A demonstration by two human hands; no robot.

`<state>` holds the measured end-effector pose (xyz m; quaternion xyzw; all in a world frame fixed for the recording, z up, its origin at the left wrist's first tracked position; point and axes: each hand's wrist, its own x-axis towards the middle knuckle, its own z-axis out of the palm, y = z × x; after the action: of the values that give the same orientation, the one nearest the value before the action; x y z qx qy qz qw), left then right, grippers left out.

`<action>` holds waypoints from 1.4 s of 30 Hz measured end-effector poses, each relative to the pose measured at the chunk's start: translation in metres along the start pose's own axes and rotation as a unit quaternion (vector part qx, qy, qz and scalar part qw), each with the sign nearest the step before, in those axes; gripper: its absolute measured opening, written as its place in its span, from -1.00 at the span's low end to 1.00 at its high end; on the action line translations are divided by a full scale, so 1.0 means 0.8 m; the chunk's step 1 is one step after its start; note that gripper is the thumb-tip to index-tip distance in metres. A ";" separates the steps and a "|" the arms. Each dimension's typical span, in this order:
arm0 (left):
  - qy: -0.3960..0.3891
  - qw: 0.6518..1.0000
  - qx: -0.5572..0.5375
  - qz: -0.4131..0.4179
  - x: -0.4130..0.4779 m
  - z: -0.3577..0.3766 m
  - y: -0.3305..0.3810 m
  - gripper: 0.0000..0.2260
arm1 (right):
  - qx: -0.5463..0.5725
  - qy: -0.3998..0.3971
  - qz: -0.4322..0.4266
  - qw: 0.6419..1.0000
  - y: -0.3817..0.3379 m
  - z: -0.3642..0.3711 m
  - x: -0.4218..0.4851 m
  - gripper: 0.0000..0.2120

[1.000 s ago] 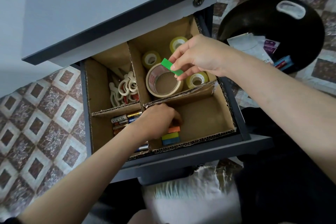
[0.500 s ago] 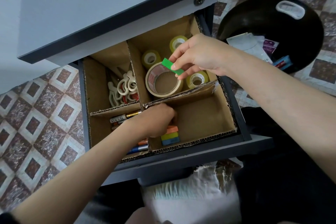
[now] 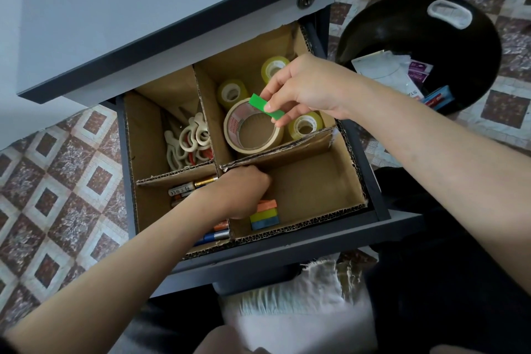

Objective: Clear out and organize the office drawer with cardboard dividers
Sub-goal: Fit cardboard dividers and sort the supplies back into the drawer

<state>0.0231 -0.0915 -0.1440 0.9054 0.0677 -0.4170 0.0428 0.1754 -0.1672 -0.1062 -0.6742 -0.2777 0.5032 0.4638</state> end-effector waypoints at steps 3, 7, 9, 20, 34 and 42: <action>-0.012 1.000 -0.011 0.002 0.002 0.001 -0.002 -0.76 | -0.008 0.000 -0.002 1.000 0.000 0.000 0.001 -0.87; -0.026 0.999 -0.027 0.009 0.001 -0.002 -0.002 -0.75 | -0.002 -0.003 0.000 1.000 0.001 0.000 0.001 -0.86; -0.029 0.999 -0.027 0.013 0.001 -0.003 -0.002 -0.75 | -0.004 -0.003 0.000 1.000 0.001 0.000 0.001 -0.86; -0.026 0.997 -0.045 0.062 -0.002 -0.010 0.001 -0.58 | -0.020 0.003 0.000 1.000 0.001 0.002 0.001 -0.87; -0.032 0.997 -0.039 0.055 -0.003 -0.005 0.001 -0.64 | -0.029 -0.001 0.013 0.999 0.001 0.003 0.002 -0.82; 0.063 0.982 -0.158 0.075 -0.054 -0.017 -0.008 -0.71 | -0.038 0.001 0.036 0.999 -0.009 0.003 -0.008 -0.71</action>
<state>0.0045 -0.0873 -0.1025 0.9141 0.0672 -0.3388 0.2125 0.1714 -0.1687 -0.0975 -0.7014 -0.2720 0.5081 0.4194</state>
